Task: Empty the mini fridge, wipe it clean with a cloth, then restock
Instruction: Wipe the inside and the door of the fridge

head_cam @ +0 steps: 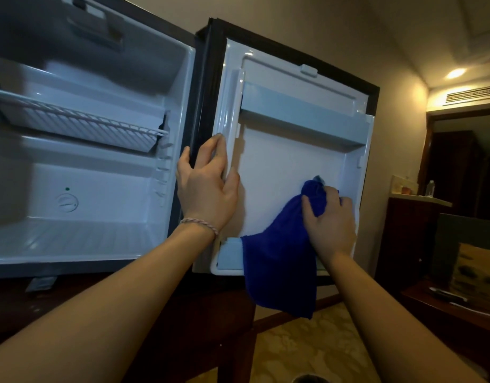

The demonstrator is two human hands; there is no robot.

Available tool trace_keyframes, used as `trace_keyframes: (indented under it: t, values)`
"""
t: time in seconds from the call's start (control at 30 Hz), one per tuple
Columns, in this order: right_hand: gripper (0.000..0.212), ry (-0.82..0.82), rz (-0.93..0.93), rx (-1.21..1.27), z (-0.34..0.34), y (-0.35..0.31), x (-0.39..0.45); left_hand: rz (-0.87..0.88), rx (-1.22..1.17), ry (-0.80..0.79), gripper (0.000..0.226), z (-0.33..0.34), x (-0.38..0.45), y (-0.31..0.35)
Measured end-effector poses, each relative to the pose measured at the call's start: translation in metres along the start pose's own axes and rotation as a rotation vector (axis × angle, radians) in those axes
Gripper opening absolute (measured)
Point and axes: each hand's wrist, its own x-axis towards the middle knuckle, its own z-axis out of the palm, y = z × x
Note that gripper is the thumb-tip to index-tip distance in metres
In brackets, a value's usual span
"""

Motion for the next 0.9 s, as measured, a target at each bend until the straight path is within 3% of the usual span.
trace_keyframes:
  t: [0.33, 0.5, 0.9]
  values:
    - [0.054, -0.073, -0.223, 0.044, 0.027, -0.069, -0.03, -0.012, 0.014, -0.018, 0.056, -0.001, -0.001, -0.001]
    - [0.048, -0.064, -0.318, -0.012, 0.023, -0.064, -0.024, 0.005, 0.02, -0.018, 0.058, -0.002, 0.0, -0.002]
    - [0.055, -0.032, -0.039, -0.017, -0.006, -0.003, 0.003, -0.004, -0.005, -0.015, 0.057, -0.003, 0.0, 0.0]
